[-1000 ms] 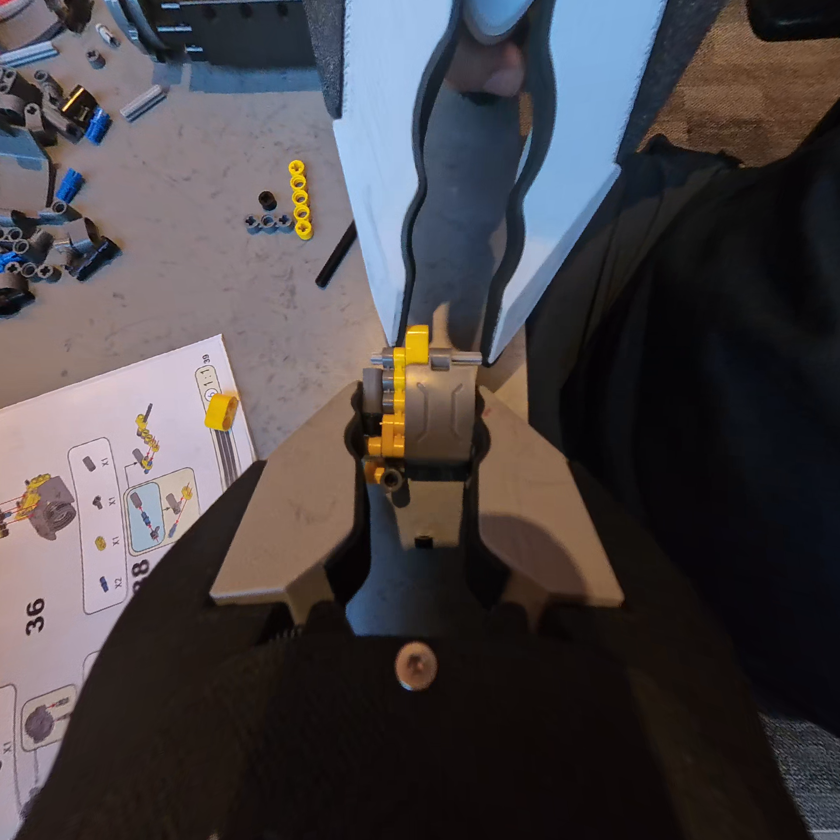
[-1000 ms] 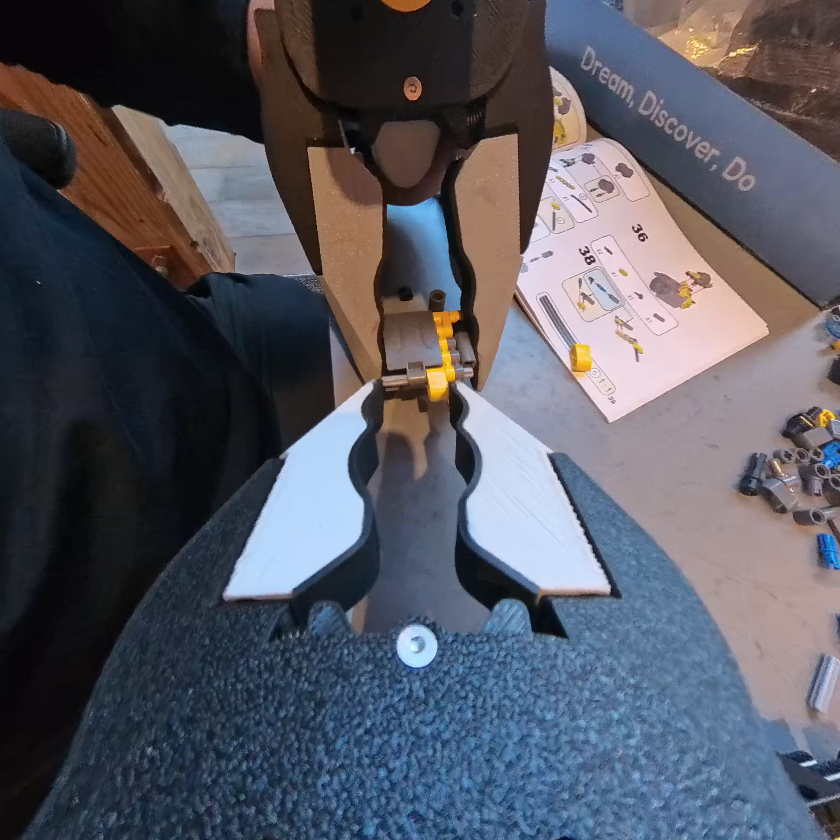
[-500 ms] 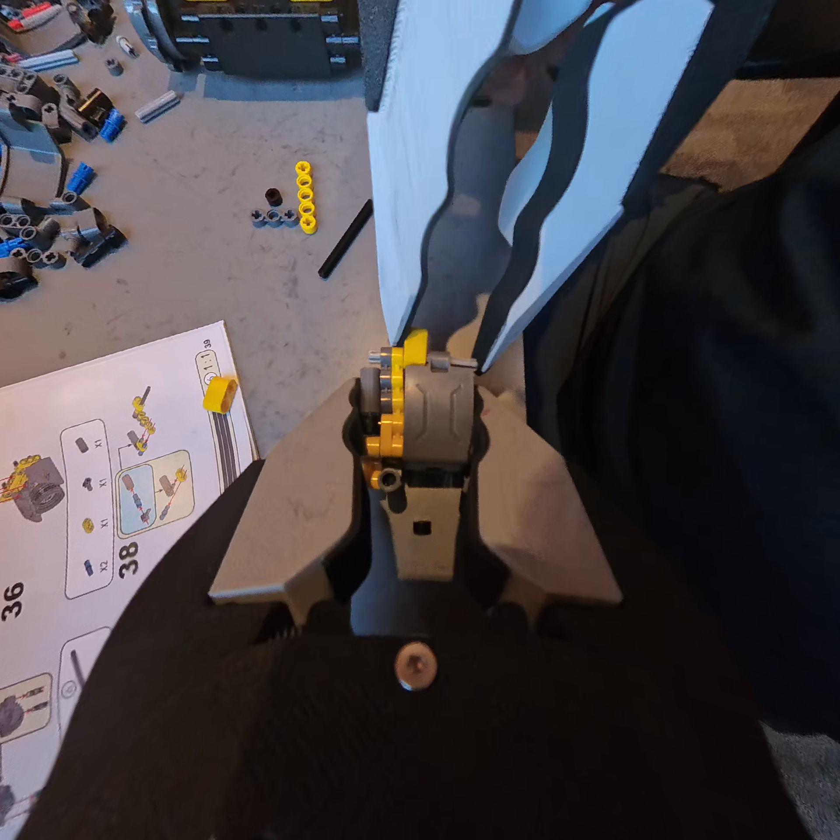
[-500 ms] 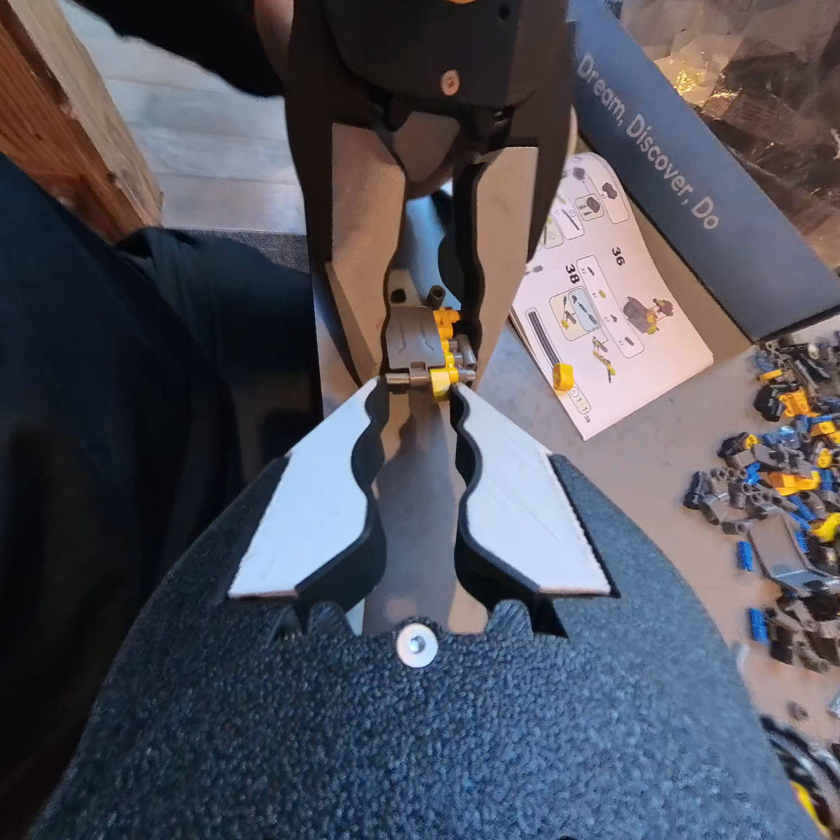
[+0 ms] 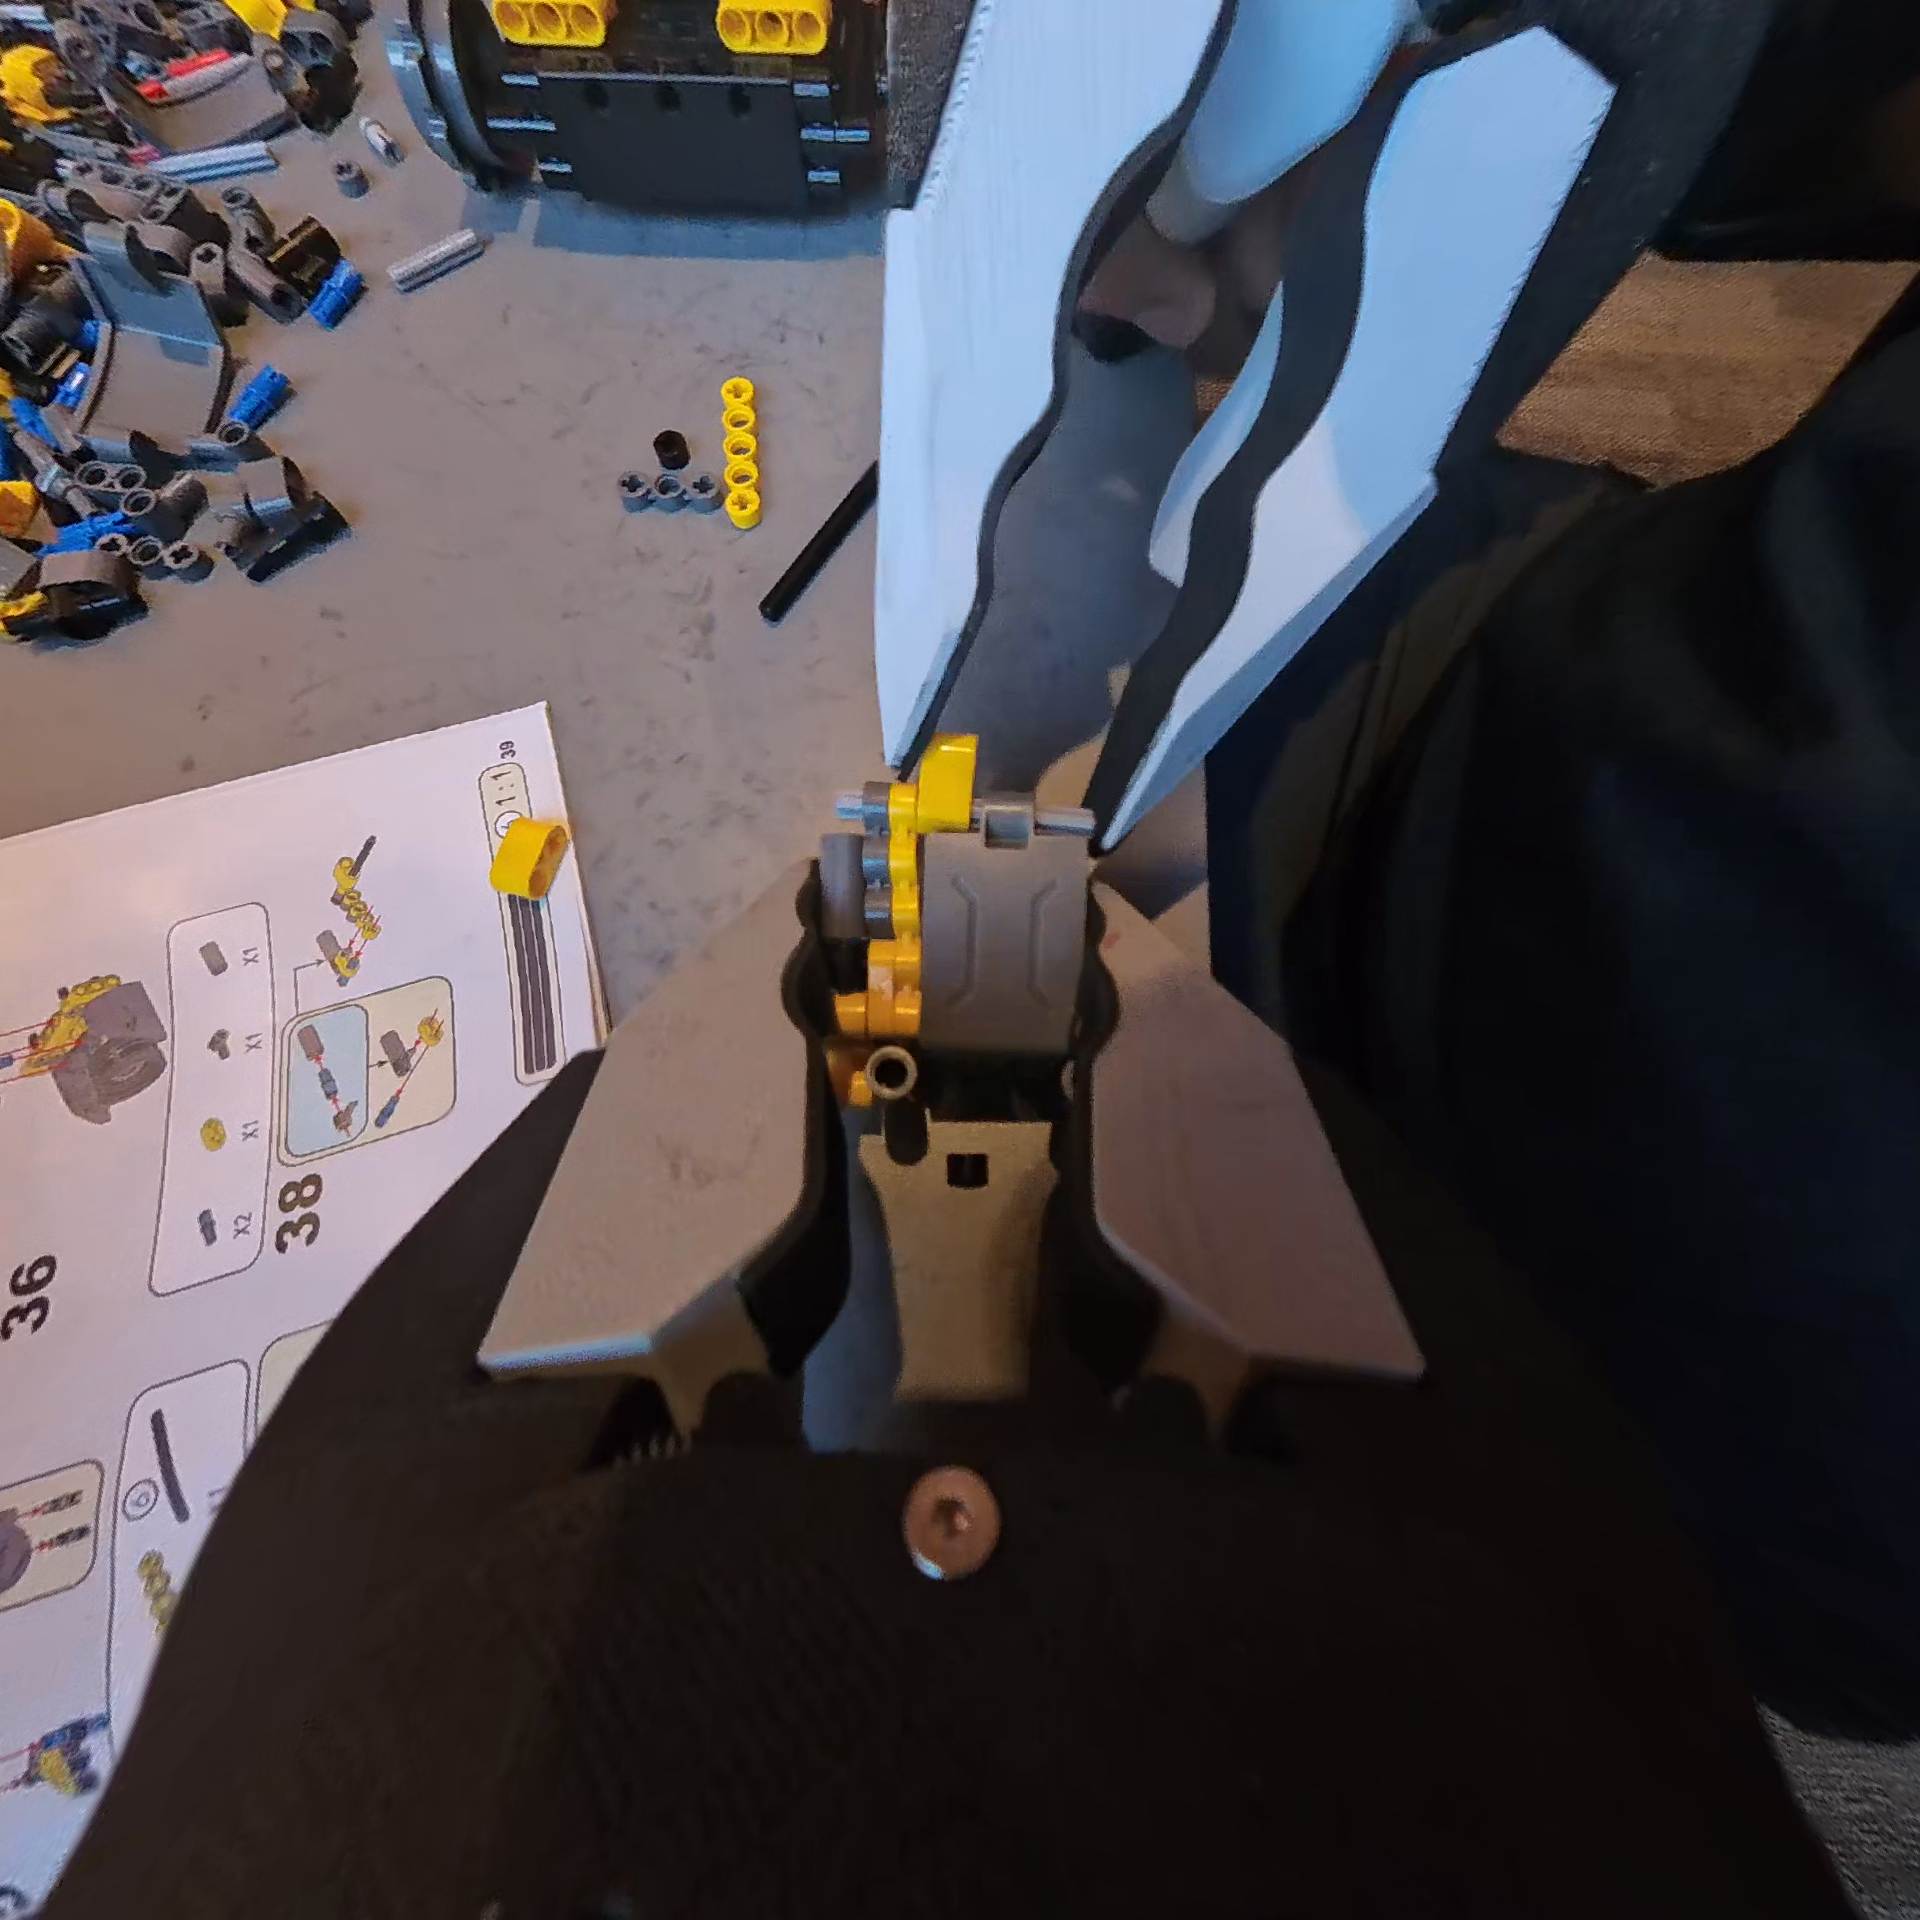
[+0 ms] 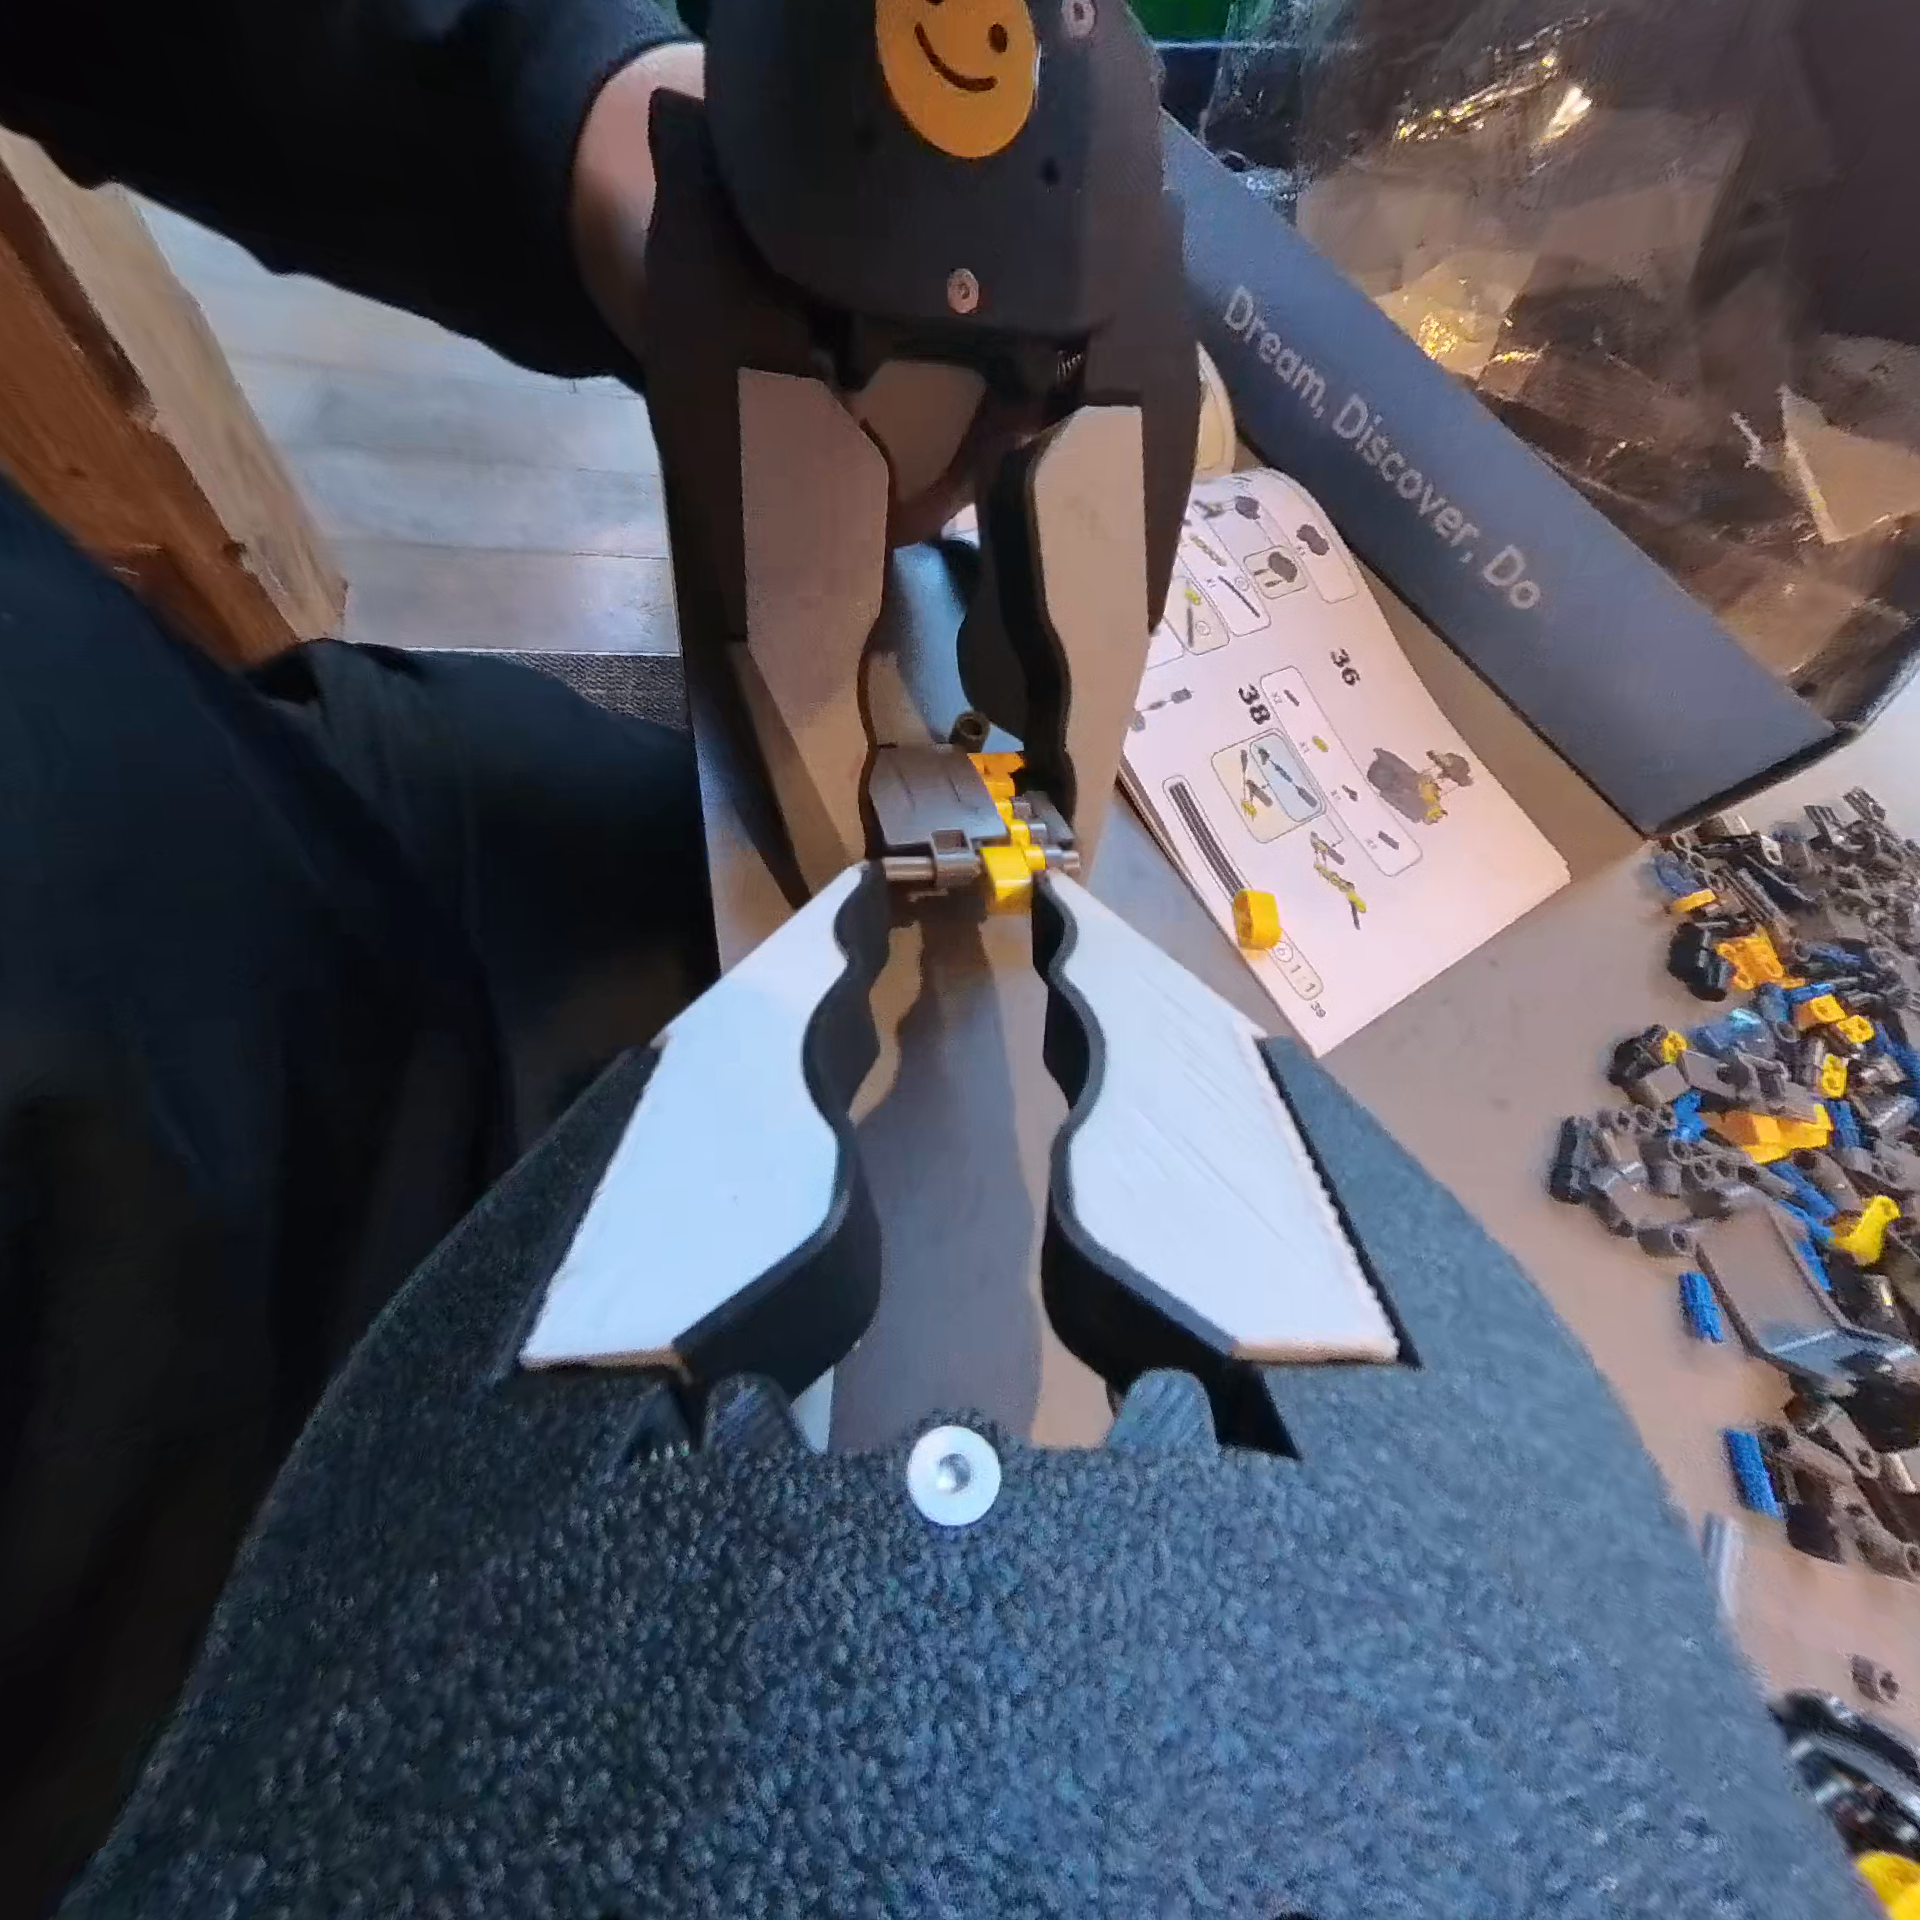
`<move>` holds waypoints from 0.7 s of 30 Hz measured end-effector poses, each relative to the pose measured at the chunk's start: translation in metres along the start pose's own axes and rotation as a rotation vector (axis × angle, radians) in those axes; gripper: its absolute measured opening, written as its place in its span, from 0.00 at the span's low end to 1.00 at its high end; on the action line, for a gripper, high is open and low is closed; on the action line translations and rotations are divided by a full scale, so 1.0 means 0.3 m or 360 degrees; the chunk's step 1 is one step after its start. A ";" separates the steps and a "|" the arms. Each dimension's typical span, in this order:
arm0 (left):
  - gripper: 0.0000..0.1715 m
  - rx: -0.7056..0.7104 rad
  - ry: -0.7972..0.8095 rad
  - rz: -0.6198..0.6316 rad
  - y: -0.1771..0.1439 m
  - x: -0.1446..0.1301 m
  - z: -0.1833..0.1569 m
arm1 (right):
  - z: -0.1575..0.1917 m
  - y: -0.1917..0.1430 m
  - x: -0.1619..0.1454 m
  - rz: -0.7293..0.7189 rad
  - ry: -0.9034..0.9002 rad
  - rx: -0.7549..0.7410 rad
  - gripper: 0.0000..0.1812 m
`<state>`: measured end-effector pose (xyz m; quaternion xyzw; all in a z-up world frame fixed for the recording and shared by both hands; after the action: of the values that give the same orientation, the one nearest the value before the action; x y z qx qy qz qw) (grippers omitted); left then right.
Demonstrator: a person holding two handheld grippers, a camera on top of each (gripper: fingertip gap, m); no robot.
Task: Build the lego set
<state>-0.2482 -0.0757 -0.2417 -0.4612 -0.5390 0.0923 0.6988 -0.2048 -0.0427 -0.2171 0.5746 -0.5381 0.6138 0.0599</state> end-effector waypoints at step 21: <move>0.25 0.0005 0.0090 0.0014 -0.005 -0.004 0.015 | -0.049 0.007 -0.025 0.0069 0.0002 0.0106 0.06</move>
<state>-0.2529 -0.0748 -0.2415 -0.4650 -0.5168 0.0832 0.7140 -0.2131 -0.0288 -0.2205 0.5640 -0.5295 0.6330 0.0278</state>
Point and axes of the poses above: each gripper's, where its closed fingertips meet, y out along the fingers, x out of its top, z = x × y across the jaws, the point moved 4 cm from there along -y, back along the fingers, and after that the axes turned 6 degrees about z, right-handed, at the moved point
